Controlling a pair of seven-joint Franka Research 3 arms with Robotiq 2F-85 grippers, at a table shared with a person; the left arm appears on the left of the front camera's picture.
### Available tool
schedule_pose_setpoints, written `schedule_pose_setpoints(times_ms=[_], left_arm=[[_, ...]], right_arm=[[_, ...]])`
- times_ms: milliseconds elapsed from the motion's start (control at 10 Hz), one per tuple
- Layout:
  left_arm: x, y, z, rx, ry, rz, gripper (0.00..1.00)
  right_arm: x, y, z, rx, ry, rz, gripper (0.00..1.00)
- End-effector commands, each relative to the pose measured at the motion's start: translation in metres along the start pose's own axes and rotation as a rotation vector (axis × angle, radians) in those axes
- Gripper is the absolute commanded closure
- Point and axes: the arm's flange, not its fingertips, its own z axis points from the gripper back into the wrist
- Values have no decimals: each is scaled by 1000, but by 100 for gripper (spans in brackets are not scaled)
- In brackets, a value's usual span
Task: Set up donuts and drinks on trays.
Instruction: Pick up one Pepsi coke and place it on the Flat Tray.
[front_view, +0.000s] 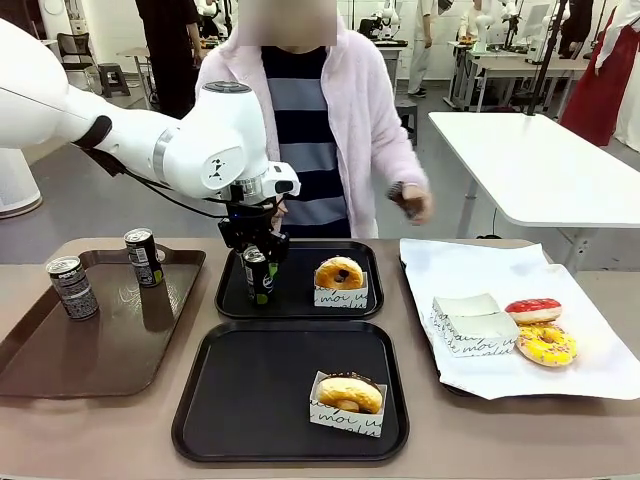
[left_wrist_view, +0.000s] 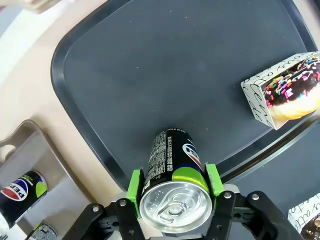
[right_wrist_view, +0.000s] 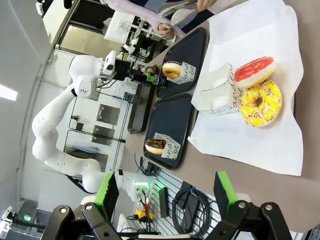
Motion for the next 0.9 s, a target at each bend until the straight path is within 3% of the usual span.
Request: schedule_pose_setpoints(times_ms=[0,200,300,400,600,800], left_arm=[[2,-2,-3,16,3,22,0],[-1,-2,-3,8,10,15,0],[2,-2,-1,10,18,8,10],[1,-2,0,8,21,7,0],[-3,-5,14,-48,31,35,0],[-30,-13,62,-59,8,23,0]], right_arm=[[1,-1,0,16,-8,11,0],[1,-1,0,16,-8,11,0],[1,-1,0,16,-8,11,0],[1,-1,0,16,-8,11,0],[1,-1,0,16,-8,11,0],[1,-1,0,16,-8,11,0]])
